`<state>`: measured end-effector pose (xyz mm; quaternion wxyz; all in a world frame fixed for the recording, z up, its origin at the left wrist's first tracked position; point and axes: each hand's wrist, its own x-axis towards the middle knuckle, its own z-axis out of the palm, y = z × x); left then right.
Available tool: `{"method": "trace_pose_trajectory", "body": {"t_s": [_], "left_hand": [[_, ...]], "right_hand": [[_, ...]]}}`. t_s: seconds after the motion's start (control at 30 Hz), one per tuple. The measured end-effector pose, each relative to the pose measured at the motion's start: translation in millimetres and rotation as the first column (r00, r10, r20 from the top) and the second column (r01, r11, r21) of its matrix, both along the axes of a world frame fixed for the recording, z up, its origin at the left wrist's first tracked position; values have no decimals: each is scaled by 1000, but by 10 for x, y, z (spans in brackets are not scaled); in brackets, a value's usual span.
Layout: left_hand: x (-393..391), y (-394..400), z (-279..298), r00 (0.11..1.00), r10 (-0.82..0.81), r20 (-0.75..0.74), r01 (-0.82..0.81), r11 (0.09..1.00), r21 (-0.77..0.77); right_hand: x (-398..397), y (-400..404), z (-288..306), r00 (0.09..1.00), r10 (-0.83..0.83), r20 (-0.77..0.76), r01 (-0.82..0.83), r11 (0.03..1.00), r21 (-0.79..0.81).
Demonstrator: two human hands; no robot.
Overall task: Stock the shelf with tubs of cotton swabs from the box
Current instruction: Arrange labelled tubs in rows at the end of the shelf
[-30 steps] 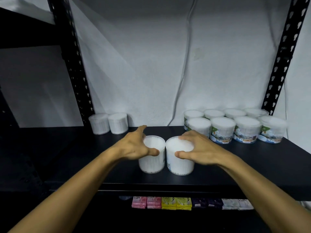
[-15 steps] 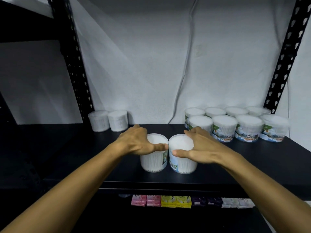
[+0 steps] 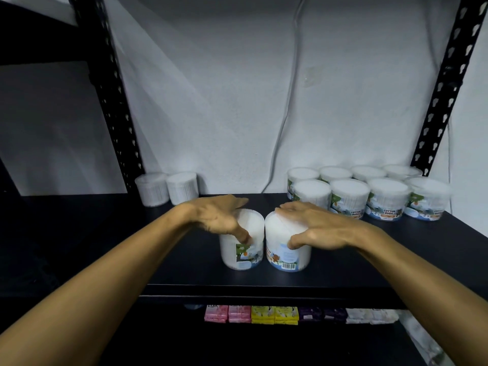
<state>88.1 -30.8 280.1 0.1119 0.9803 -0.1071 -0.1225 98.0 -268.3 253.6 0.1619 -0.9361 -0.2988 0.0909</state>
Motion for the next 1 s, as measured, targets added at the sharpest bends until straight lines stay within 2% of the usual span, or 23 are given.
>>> {"method": "trace_pose_trajectory", "body": {"t_s": [0.1, 0.2, 0.3, 0.43, 0.57, 0.67, 0.83, 0.9, 1.0], "left_hand": [[-50, -17, -30, 991, 101, 87, -106, 993, 59], [-56, -51, -71, 967, 183, 176, -209, 968, 138], [-18, -87, -94, 965, 220, 143, -237, 964, 119], [34, -125, -52, 978, 198, 69, -204, 974, 95], [28, -137, 39, 996, 90, -3, -89, 992, 94], [-7, -112, 50, 1000, 23, -6, -23, 997, 72], [2, -52, 14, 999, -38, -4, 38, 998, 43], [-49, -23, 8, 1000, -5, 14, 5, 998, 56], [-150, 1, -76, 982, 115, 149, -117, 993, 7]], "right_hand": [[18, -43, -22, 995, -85, 44, 82, 995, 58], [16, -7, -37, 960, -209, 186, 216, 976, -21], [10, 56, -22, 952, -255, 172, 263, 964, -26], [19, 80, 53, 967, -223, 120, 222, 975, 21], [55, 87, 75, 989, -137, 57, 134, 990, 44], [60, 72, 70, 993, -117, -9, 117, 993, -15], [82, 43, 54, 996, -52, -72, 52, 999, 2], [61, 7, 12, 995, -52, -85, 56, 997, 45], [-5, -70, -93, 994, -110, -16, 111, 977, 184]]}}
